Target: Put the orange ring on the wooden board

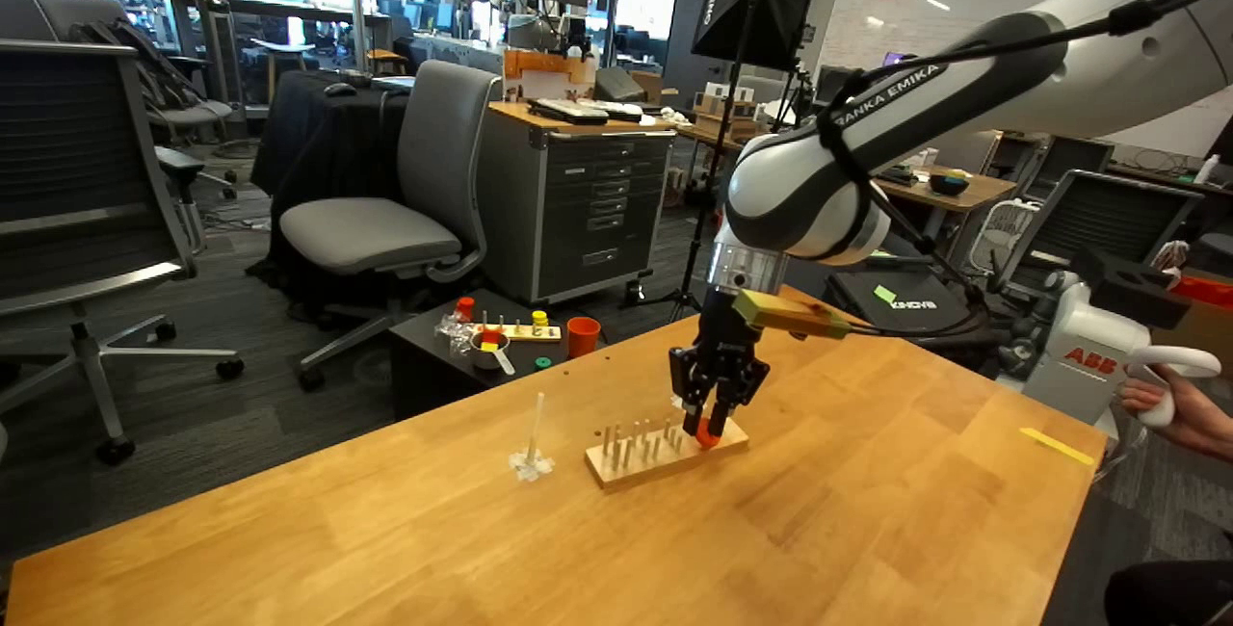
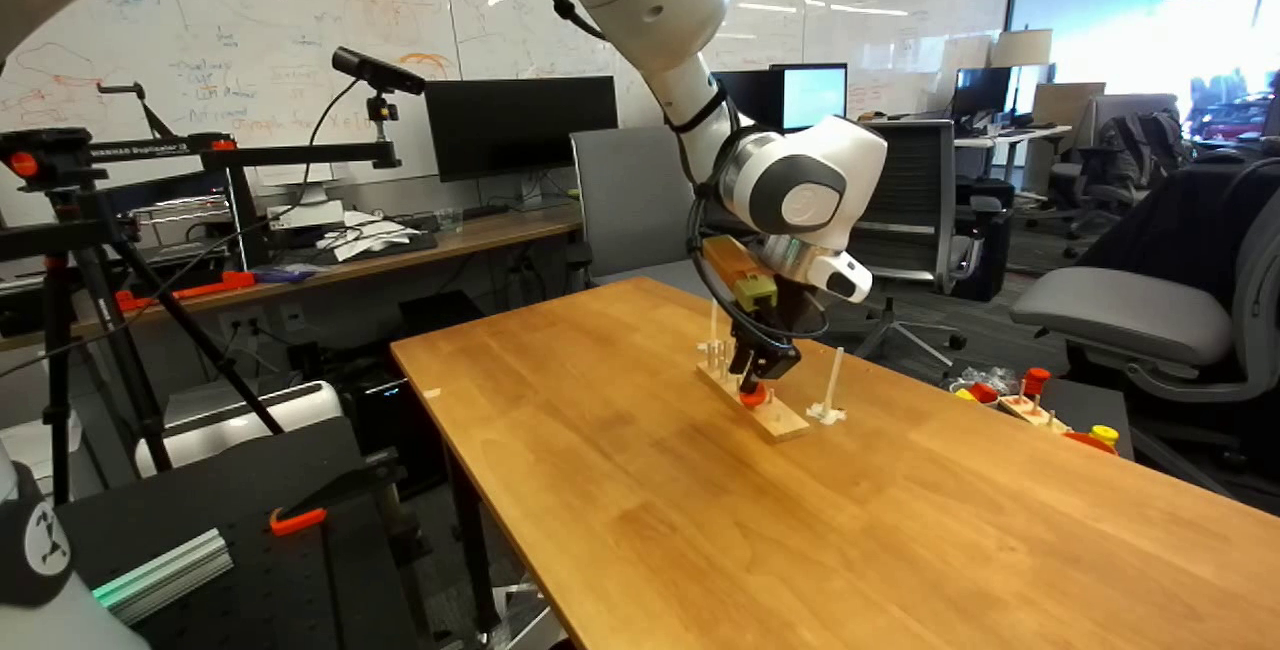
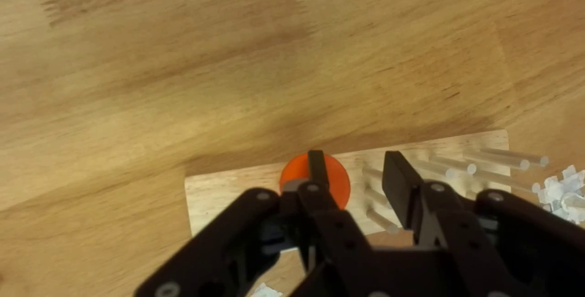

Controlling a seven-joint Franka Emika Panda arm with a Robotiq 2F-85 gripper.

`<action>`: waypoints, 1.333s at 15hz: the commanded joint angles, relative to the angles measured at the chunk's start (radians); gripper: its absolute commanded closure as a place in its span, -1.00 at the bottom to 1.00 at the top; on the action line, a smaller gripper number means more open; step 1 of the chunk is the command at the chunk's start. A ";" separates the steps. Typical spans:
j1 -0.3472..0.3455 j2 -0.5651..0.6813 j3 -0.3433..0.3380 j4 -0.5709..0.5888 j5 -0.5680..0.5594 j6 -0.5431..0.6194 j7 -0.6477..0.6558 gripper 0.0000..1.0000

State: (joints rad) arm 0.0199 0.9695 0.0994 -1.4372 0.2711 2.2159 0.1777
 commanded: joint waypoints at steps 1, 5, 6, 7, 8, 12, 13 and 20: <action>-0.010 -0.004 0.015 0.017 0.019 -0.021 -0.021 0.72; -0.005 0.008 0.016 0.035 0.017 -0.027 -0.018 0.72; -0.004 0.009 0.016 0.037 0.017 -0.027 -0.017 0.72; -0.004 0.012 0.016 0.042 0.017 -0.029 -0.016 0.72; -0.004 0.013 0.016 0.045 0.017 -0.030 -0.016 0.72; -0.005 0.015 0.015 0.049 0.016 -0.035 -0.015 0.72; -0.006 0.015 0.015 0.051 0.017 -0.038 -0.016 0.72; -0.012 0.020 0.013 0.055 0.018 -0.040 -0.017 0.72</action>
State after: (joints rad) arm 0.0192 0.9697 0.1036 -1.4206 0.2711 2.2055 0.1763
